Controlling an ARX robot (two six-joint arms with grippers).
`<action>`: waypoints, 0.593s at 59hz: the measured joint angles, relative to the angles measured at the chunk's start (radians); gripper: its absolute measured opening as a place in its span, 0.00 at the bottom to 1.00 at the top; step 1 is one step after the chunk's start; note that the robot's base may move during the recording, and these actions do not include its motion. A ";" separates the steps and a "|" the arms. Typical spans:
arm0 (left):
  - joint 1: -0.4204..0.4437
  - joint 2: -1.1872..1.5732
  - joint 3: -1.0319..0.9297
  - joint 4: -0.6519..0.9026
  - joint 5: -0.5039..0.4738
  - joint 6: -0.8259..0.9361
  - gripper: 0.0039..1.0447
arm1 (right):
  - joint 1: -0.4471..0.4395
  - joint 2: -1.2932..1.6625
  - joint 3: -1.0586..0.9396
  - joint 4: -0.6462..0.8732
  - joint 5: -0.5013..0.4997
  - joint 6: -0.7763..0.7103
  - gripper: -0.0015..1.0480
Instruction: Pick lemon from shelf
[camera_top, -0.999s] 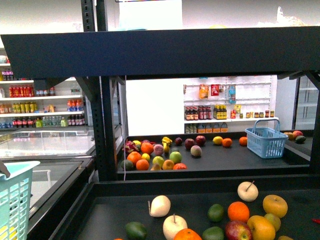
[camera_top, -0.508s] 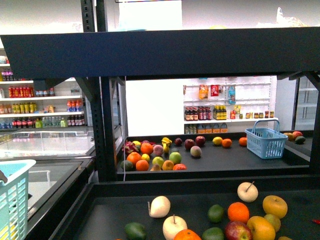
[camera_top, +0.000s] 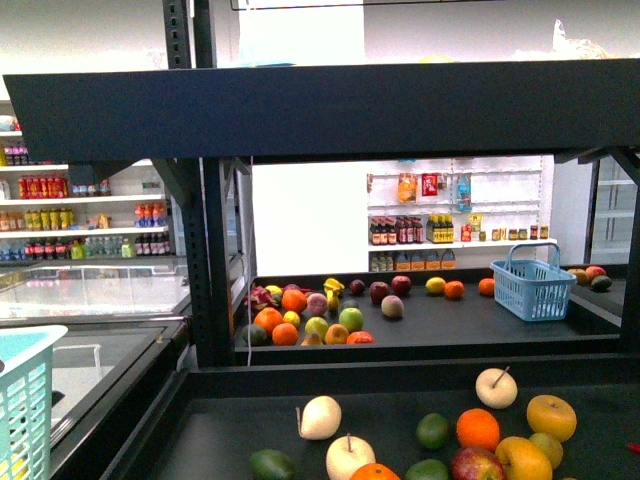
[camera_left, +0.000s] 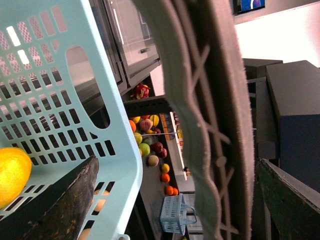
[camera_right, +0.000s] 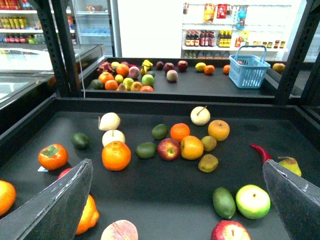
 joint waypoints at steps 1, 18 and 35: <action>-0.001 -0.003 0.000 -0.002 -0.001 0.000 0.93 | 0.000 0.000 0.000 0.000 0.000 0.000 0.98; -0.017 -0.102 0.000 -0.126 -0.019 0.010 0.93 | 0.000 0.000 0.000 0.000 0.000 0.000 0.98; -0.008 -0.370 -0.004 -0.576 -0.090 0.243 0.93 | 0.000 0.000 0.000 0.000 0.000 0.000 0.98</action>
